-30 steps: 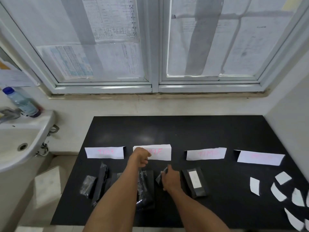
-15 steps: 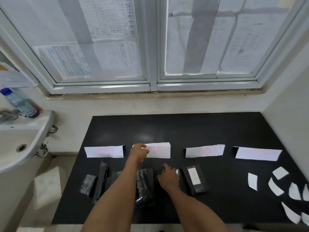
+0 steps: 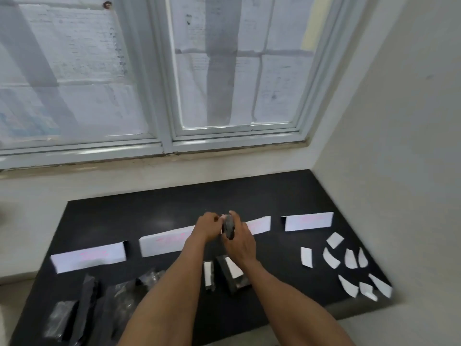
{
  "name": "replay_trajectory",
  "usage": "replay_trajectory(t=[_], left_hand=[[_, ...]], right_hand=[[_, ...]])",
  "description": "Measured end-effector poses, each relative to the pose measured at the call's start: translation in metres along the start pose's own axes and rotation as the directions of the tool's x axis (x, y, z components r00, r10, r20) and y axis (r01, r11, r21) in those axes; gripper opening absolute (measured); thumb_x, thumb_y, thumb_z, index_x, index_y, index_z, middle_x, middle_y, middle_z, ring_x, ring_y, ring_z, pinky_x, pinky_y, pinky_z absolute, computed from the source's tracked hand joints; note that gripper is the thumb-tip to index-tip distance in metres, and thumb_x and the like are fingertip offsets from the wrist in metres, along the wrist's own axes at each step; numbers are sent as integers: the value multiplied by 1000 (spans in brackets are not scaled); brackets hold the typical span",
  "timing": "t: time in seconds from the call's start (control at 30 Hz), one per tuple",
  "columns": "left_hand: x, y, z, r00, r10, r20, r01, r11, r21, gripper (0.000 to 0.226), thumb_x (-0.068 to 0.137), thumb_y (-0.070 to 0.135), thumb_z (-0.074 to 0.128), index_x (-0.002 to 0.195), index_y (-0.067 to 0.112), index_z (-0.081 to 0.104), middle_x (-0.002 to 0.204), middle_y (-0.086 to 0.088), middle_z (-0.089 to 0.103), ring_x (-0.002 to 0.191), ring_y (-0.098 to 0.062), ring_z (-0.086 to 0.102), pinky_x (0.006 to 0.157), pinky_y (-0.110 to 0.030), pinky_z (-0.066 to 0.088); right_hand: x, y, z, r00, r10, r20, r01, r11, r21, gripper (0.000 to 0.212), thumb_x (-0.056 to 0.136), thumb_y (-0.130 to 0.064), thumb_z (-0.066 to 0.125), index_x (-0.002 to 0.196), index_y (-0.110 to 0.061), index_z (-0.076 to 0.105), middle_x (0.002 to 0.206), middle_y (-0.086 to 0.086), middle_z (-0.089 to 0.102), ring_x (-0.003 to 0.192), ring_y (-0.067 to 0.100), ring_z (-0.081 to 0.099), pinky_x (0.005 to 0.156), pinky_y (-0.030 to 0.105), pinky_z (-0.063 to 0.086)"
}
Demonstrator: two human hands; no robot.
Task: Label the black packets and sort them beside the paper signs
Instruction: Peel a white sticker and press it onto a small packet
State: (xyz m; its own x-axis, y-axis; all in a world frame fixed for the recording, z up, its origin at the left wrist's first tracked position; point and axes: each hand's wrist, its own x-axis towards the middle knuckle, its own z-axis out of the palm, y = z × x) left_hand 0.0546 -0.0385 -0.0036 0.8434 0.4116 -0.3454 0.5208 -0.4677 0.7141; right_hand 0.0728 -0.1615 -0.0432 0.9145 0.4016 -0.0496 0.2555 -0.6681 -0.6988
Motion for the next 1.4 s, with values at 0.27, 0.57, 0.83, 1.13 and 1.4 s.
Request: replay_trajectory(t=[0.27, 0.57, 0.83, 1.13, 1.4], left_hand=[[17, 84, 96, 990, -23, 142, 57, 968, -244, 40, 78, 12, 76, 116, 10, 62, 110, -7, 62, 102, -26, 64, 90, -43, 55], [40, 141, 196, 987, -106, 117, 127, 975, -183, 22, 85, 1, 57, 70, 17, 62, 77, -3, 62, 76, -18, 58, 58, -24, 43], [71, 146, 242, 967, -191, 171, 212, 970, -116, 27, 86, 0, 60, 111, 5, 67, 110, -14, 65, 94, -23, 58, 78, -31, 46], [89, 141, 249, 931, -277, 236, 330, 917, -225, 19, 92, 1, 53, 102, 17, 57, 107, -8, 56, 97, -23, 58, 85, -38, 54], [93, 135, 236, 902, -321, 289, 425, 776, -466, 22, 92, -6, 50, 108, 6, 59, 109, -18, 62, 97, -28, 62, 77, -39, 56]], right_hand=[[-1, 74, -95, 971, 130, -200, -103, 985, 136, 65, 78, -47, 61, 133, -34, 30, 112, -7, 61, 102, 13, 63, 77, 19, 49], [-3, 181, -153, 965, 222, -138, -204, 969, 136, 61, 88, -40, 57, 143, -25, 34, 129, -3, 55, 115, 15, 55, 95, 35, 49], [18, 270, -161, 929, 337, 156, -305, 932, -196, 54, 89, -14, 51, 142, -19, 38, 140, 7, 43, 129, 26, 43, 103, 32, 40], [55, 295, -147, 935, 279, 218, -191, 916, -352, 44, 92, -4, 45, 134, -15, 46, 134, 6, 49, 125, 22, 45, 100, 30, 41], [66, 287, -146, 966, 252, 57, -222, 923, -315, 34, 91, -3, 45, 123, -14, 51, 120, 4, 60, 114, 21, 55, 92, 29, 45]])
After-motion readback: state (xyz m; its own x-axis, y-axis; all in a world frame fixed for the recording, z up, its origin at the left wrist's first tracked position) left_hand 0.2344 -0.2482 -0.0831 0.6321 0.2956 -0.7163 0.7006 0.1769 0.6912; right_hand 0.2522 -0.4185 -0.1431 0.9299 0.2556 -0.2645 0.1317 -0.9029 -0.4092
